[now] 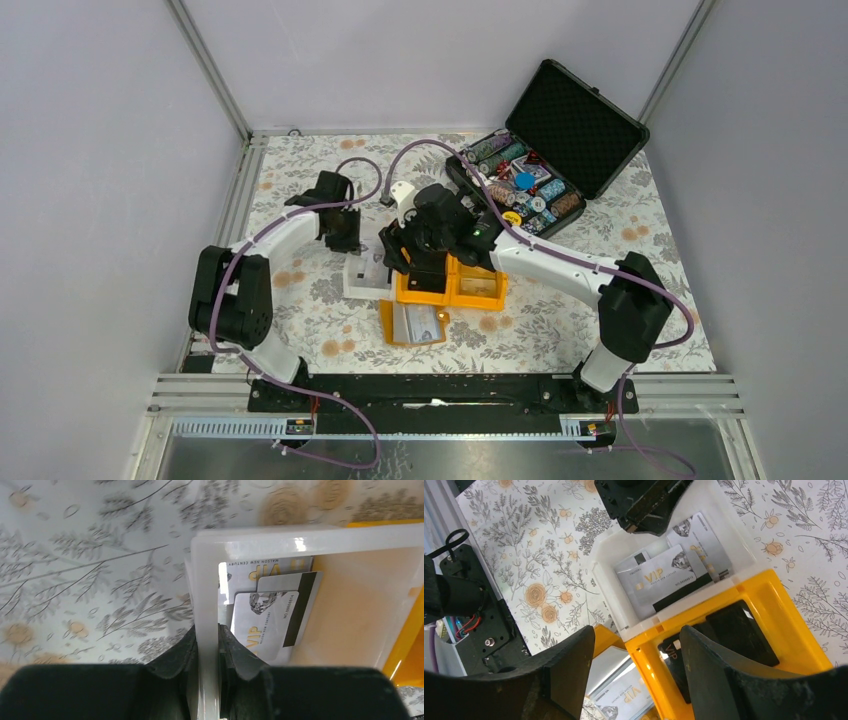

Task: Put the credit cards into the card holder
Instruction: Move the storage box to the center of the board.

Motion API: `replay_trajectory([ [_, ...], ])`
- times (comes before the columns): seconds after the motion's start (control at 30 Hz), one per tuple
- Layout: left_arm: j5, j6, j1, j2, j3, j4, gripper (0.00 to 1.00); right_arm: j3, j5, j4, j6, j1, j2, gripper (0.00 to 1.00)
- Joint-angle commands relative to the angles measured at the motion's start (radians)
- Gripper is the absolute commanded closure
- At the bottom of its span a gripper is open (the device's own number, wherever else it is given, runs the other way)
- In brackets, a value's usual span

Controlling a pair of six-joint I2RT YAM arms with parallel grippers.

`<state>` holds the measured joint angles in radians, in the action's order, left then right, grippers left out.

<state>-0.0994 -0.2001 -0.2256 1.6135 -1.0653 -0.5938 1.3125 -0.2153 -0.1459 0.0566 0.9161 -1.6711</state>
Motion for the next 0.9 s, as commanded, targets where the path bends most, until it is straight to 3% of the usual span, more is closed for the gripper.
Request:
replay_trajectory([
  [0.0,-0.094,0.004,-0.050,0.010,-0.087,0.100,1.00,-0.023,0.037,0.008,-0.017,-0.011,0.022,0.29],
  [0.43,-0.200,0.034,-0.226,0.184,-0.270,0.147,0.96,-0.182,-0.030,0.031,0.000,-0.118,0.140,0.24],
  [0.5,-0.192,0.035,-0.233,0.195,-0.287,0.149,0.90,-0.178,-0.043,0.033,-0.013,-0.132,0.133,0.24],
  [0.73,-0.106,0.034,-0.231,0.111,-0.267,0.162,0.51,-0.107,-0.126,0.007,-0.090,-0.175,0.041,0.33],
  [0.87,-0.032,0.026,-0.228,0.044,-0.234,0.140,0.42,-0.042,-0.177,-0.043,-0.123,-0.203,-0.034,0.40],
])
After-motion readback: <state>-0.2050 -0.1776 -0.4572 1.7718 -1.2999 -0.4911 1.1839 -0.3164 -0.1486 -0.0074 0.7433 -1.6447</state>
